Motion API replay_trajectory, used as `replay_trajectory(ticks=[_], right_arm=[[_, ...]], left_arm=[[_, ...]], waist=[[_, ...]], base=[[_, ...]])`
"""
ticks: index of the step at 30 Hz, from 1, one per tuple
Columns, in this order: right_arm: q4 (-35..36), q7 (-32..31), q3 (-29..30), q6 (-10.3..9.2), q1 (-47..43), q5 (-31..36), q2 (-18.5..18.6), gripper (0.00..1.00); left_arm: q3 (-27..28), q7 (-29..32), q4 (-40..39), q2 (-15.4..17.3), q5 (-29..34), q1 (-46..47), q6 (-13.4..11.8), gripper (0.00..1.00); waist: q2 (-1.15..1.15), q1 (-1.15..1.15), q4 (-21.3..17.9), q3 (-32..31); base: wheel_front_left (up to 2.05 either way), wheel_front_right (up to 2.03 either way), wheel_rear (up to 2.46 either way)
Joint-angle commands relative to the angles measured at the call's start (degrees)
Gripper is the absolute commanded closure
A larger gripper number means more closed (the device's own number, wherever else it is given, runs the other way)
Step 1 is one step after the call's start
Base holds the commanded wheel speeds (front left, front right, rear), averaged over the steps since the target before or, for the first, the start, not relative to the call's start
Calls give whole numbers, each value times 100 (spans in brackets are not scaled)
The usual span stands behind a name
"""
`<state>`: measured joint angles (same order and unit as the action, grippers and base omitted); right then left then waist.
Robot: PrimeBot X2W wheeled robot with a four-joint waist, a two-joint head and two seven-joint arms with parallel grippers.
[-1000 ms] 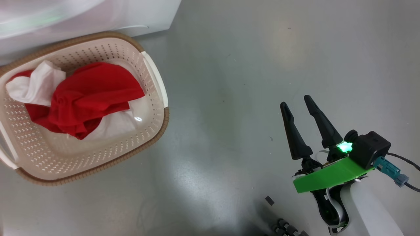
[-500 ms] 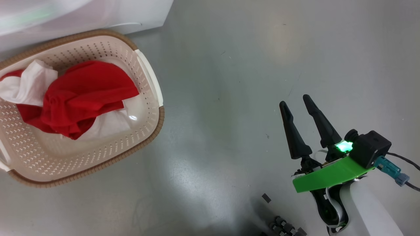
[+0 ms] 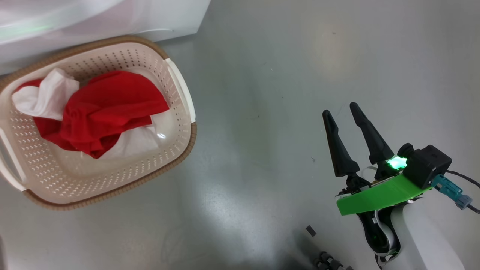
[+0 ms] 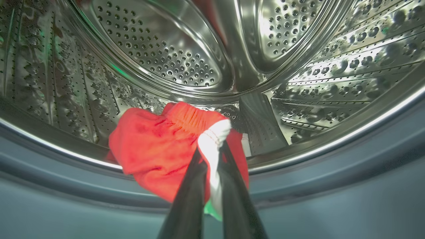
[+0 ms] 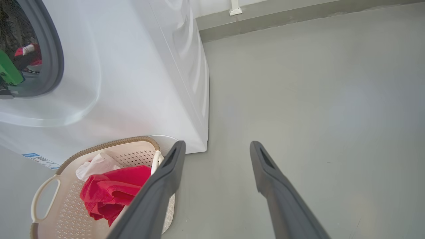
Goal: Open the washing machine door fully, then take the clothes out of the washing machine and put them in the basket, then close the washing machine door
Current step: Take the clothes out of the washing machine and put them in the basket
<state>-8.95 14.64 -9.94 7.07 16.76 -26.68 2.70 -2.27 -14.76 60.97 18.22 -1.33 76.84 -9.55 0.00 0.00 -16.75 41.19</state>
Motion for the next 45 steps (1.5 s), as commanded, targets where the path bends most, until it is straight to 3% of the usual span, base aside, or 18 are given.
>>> replay_trajectory(ticks=[1, 17, 33, 45], right_arm=[[105, 36, -72, 42, -79, 68, 18, 0], [68, 36, 139, 42, -242, 275, 18, 0], [3, 36, 382, 42, -492, 488, 58, 0], [41, 36, 485, 42, -563, 517, 105, 0]], left_arm=[[114, -24, -318, 159, -103, -262, -35, 100], [726, -24, -2218, -400, -508, -1813, 177, 100], [1048, -24, -4137, -1136, -224, -3353, 727, 100], [1165, -24, -5644, -1386, -132, -3917, 1004, 100]], waist=[[0, 0, 70, -78], [0, 0, 447, -546], [0, 0, 875, -1050], [0, 0, 1024, -1128]], base=[[0, 0, 0], [0, 0, 0], [0, 0, 0], [0, 0, 0]])
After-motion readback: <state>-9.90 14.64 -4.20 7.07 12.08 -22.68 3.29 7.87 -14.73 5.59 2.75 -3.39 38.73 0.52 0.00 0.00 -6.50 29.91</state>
